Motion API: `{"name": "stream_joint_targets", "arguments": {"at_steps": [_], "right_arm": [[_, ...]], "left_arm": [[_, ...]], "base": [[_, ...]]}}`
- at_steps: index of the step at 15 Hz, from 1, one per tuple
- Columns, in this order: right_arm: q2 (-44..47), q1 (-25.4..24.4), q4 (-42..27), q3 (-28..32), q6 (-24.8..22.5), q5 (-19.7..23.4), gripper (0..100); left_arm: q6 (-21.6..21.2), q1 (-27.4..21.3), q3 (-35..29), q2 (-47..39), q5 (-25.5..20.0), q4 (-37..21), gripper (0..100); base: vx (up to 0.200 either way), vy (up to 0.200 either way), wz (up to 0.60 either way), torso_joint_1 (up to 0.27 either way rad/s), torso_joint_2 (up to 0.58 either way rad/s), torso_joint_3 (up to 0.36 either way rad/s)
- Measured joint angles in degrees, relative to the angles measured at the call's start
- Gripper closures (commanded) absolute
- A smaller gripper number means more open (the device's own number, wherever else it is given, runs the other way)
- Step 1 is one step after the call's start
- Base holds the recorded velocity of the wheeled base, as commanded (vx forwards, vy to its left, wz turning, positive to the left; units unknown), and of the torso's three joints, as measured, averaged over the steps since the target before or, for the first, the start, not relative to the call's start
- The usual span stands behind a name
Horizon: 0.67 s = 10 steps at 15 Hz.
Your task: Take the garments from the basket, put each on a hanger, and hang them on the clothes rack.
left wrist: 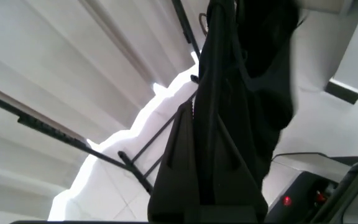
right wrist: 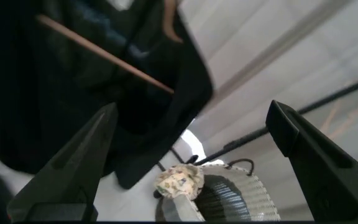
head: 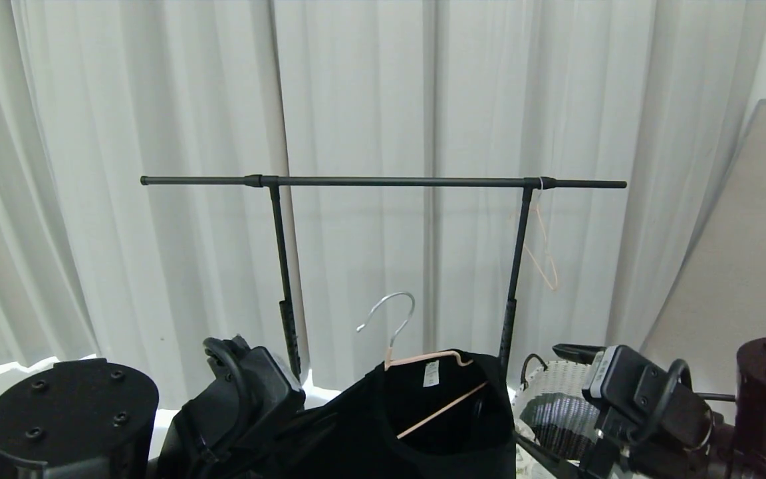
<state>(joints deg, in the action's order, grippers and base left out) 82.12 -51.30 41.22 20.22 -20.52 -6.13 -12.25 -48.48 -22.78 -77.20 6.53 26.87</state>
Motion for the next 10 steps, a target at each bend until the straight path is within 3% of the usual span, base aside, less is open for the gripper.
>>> {"name": "stream_joint_targets", "arguments": {"at_steps": [3,6,8,10], "right_arm": [[-0.8,-1.3,-0.8,-0.2,0.0,2.7,0],[-1.3,-1.7,-5.3,1.5,0.0,5.0,0],[-1.6,-0.2,-12.2,5.5,-0.6,8.7,0],[-1.7,3.0,-18.0,10.0,-4.8,13.2,0]], "left_arm": [[1.9,0.0,-0.6,-1.5,-0.2,0.3,100],[3.1,-0.5,-1.5,-4.2,-2.6,6.9,100],[0.2,-1.1,0.1,-5.7,-6.3,7.7,100],[-4.4,0.3,1.5,-6.7,-11.7,7.9,100]], "base": [[0.0,0.0,0.0,0.0,0.0,0.0],[0.0,0.0,0.0,0.0,0.0,0.0],[0.0,0.0,0.0,0.0,0.0,0.0],[0.0,0.0,0.0,0.0,0.0,0.0]]}}
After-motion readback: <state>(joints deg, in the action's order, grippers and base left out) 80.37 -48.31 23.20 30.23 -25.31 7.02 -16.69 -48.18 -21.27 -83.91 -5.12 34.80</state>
